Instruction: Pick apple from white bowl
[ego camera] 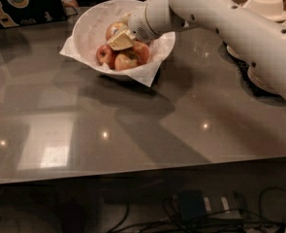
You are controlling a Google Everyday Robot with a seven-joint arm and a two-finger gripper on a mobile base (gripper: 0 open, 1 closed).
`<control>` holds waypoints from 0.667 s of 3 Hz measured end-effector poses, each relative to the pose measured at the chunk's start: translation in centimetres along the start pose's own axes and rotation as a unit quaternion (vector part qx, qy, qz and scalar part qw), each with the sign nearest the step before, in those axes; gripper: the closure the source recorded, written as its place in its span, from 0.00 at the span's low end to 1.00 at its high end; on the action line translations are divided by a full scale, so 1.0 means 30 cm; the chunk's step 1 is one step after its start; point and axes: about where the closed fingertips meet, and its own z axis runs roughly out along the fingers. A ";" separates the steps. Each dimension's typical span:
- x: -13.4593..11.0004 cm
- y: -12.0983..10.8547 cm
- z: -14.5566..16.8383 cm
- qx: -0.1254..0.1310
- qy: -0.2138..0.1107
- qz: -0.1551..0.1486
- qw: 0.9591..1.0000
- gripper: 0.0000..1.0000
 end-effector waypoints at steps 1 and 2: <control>-0.052 -0.001 -0.049 -0.022 0.012 -0.028 0.999 1.00; -0.106 0.007 -0.155 -0.047 0.015 -0.052 0.997 1.00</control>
Offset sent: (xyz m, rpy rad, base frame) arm -0.0522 -0.0325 0.0827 -0.1264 -0.0034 0.1894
